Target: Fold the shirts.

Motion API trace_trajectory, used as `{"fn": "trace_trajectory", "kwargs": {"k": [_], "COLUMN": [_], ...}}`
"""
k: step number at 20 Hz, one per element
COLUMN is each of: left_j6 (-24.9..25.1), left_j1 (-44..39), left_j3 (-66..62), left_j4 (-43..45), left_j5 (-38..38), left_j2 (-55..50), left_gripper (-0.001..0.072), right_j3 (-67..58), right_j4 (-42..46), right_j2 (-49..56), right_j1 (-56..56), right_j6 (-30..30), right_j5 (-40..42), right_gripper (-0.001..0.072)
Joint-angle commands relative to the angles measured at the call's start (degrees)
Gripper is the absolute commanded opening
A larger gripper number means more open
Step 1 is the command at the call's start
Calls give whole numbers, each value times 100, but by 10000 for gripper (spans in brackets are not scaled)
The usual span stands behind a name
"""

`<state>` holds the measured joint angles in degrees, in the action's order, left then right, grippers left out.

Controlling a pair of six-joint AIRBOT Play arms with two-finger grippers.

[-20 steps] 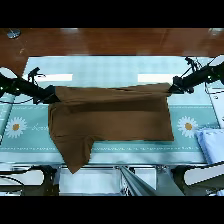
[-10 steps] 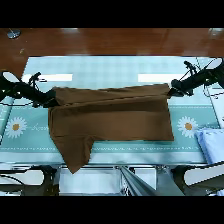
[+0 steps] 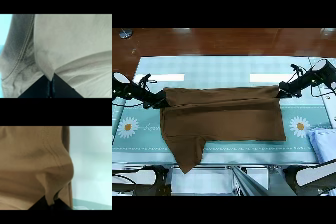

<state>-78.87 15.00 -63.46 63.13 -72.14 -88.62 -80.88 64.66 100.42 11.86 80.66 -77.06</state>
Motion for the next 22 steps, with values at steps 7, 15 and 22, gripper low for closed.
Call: {"fn": "trace_trajectory", "kwargs": {"k": [7,15,22], "left_j6": [232,-166,173], "left_j1": [177,2498,2041], "left_j3": [37,2695,3558], "left_j4": [153,619,24], "left_j5": [-1300,-887,-791], "left_j2": [496,2535,2651], "left_gripper": [702,700,700], "right_j3": [13,4166,5375], "right_j4": [332,-1137,-1930], "right_j2": [-662,-4356,-5025], "right_j1": [262,1451,706], "right_j6": [275,-752,-1040], "right_j5": [-656,1425,1572], "right_gripper": [620,620,620]}}
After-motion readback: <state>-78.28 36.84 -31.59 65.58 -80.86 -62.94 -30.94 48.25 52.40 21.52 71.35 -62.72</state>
